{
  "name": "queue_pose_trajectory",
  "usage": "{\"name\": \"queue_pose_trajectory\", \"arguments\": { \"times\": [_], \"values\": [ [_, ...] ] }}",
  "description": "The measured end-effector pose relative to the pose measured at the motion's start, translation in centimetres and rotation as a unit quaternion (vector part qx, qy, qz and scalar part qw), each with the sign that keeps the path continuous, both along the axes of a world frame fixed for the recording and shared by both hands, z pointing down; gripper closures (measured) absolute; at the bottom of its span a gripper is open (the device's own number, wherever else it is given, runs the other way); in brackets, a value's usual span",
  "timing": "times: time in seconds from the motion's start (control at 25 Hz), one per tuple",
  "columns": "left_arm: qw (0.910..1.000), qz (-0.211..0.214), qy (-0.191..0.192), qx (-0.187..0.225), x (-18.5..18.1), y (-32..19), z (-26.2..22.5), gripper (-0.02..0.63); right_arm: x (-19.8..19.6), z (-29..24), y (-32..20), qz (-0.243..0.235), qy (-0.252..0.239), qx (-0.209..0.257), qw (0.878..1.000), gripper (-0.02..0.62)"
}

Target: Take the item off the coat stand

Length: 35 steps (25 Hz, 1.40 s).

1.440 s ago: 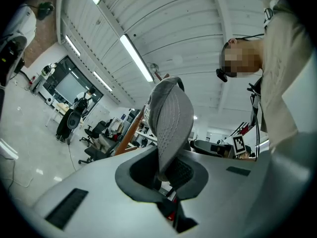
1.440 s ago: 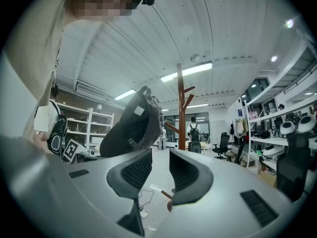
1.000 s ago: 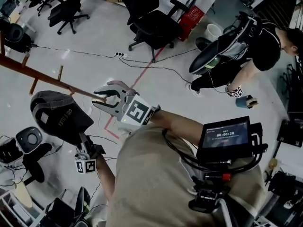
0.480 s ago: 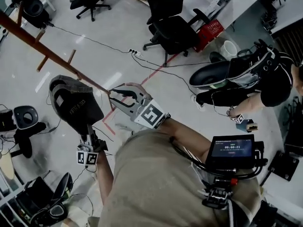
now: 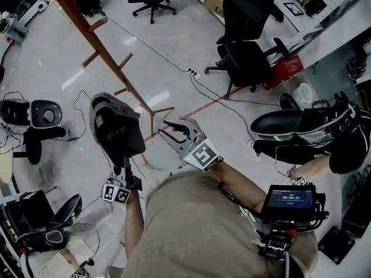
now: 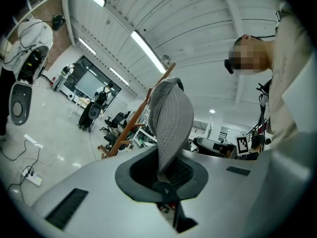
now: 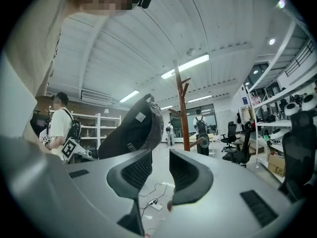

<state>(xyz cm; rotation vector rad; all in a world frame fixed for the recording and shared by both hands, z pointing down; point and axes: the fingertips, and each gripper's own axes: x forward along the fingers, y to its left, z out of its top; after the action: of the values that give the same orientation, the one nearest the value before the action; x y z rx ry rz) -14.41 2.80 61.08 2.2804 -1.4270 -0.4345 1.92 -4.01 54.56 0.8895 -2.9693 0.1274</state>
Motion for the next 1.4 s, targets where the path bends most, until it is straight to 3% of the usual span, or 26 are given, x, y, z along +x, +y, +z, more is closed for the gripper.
{"name": "queue_pose_trajectory", "arguments": {
  "times": [0.48, 0.96, 1.4],
  "values": [
    [0.9995, -0.007, 0.027, -0.014, -2.8, 0.2, 0.0, 0.572, -3.9, -0.3, 0.3, -0.022, 0.009, -0.013, 1.0, 0.482],
    [0.9985, 0.048, 0.02, -0.012, -8.6, -2.0, -0.7, 0.572, -9.7, -0.9, -0.4, 0.022, 0.002, -0.01, 1.0, 0.482],
    [0.9962, 0.076, 0.04, -0.017, -10.8, -4.1, -0.6, 0.572, -11.8, -1.1, -0.8, 0.05, 0.005, -0.012, 0.999, 0.482]
  ]
}}
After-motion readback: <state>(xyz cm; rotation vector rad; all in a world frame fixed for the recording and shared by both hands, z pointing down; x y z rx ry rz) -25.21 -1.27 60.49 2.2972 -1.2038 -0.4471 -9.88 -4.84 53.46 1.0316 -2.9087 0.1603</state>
